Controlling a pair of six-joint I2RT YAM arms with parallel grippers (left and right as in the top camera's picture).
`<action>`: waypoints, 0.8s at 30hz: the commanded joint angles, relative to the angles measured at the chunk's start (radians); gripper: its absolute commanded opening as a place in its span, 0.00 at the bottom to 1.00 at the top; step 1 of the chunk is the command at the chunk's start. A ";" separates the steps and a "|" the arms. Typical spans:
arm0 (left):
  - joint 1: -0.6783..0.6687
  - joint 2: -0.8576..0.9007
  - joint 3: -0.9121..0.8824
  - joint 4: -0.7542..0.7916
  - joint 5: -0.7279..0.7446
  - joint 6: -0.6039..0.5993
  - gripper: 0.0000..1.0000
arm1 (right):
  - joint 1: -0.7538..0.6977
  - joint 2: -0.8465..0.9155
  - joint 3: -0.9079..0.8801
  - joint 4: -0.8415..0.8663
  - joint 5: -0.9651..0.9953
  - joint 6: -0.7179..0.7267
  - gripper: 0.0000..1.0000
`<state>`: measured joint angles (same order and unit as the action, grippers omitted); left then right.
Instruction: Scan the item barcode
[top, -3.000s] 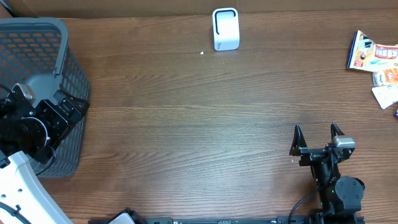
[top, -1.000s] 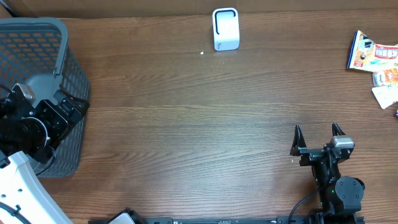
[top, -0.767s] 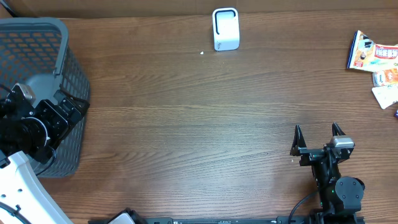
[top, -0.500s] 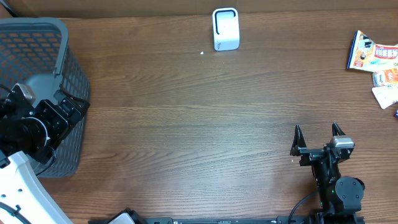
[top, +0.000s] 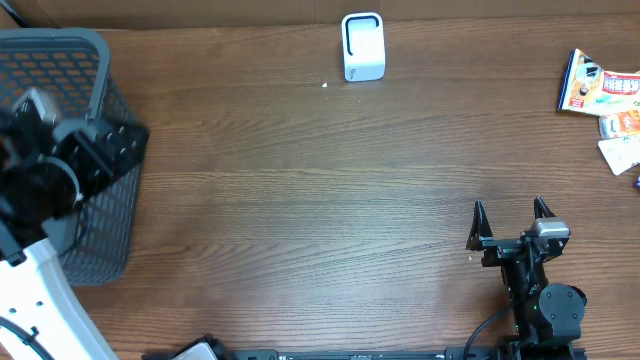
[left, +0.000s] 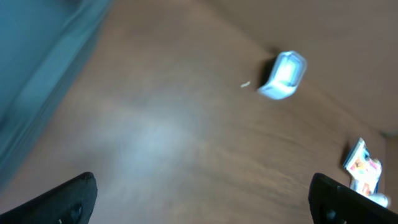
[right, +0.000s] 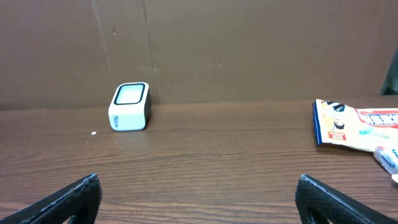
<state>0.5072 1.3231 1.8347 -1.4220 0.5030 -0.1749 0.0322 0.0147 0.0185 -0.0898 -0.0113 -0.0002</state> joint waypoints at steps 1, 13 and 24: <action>-0.113 -0.069 -0.007 0.138 0.096 0.113 1.00 | -0.005 -0.012 -0.011 0.006 -0.001 -0.005 1.00; -0.323 -0.323 -0.285 0.599 0.131 0.319 1.00 | -0.005 -0.012 -0.011 0.006 -0.001 -0.005 1.00; -0.402 -0.727 -0.917 1.061 0.190 0.389 1.00 | -0.005 -0.012 -0.011 0.006 -0.001 -0.004 1.00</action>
<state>0.1322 0.6998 1.0225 -0.4171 0.6655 0.1768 0.0326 0.0147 0.0185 -0.0895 -0.0120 -0.0006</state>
